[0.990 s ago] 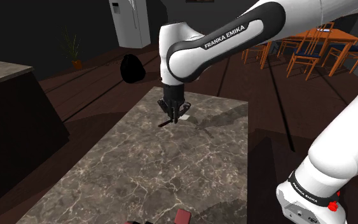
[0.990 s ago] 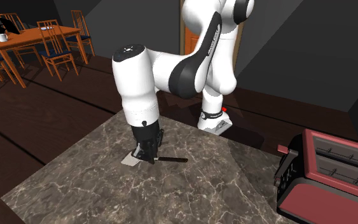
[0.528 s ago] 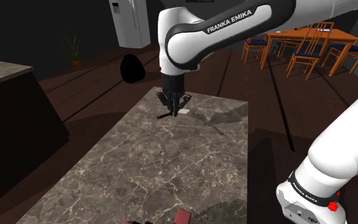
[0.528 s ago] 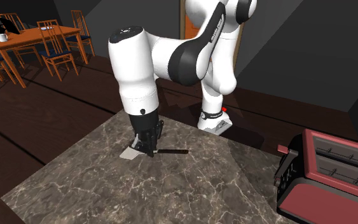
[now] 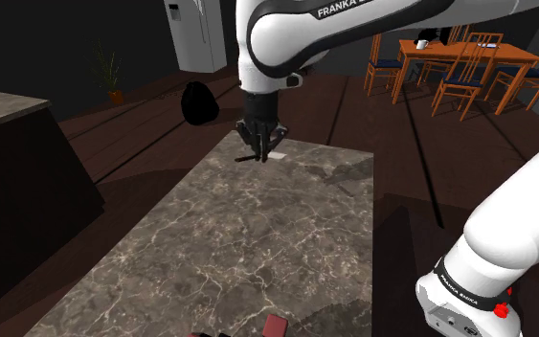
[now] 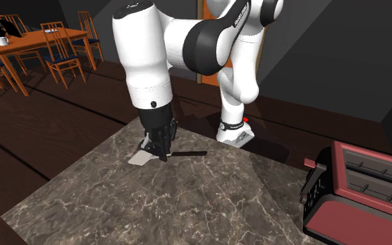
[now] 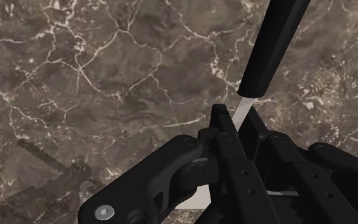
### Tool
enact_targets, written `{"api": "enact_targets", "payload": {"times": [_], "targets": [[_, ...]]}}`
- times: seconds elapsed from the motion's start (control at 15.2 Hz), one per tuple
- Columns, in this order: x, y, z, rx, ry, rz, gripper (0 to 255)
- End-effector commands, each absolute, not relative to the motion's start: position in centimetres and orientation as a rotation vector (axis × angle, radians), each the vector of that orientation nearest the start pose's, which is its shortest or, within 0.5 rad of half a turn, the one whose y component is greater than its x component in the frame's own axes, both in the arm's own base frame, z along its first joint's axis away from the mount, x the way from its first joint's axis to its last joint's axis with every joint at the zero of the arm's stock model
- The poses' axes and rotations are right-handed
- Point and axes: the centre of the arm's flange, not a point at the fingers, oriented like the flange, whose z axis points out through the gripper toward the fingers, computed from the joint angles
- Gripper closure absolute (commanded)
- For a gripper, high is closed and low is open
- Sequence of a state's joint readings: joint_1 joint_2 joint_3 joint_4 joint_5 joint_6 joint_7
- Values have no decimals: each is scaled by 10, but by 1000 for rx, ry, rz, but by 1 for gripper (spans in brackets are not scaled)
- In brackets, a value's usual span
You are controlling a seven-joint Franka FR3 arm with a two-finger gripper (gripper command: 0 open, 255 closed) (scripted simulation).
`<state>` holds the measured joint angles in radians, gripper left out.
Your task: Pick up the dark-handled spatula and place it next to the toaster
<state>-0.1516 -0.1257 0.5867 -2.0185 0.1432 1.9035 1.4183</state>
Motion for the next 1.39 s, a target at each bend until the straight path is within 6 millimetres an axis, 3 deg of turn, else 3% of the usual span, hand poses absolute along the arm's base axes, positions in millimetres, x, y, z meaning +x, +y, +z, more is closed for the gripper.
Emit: {"api": "enact_targets", "payload": {"times": [0.0,1.32], "targets": [[469,240,507,-2701,1537,90,255],[469,240,613,-2701,1537,90,255]]}}
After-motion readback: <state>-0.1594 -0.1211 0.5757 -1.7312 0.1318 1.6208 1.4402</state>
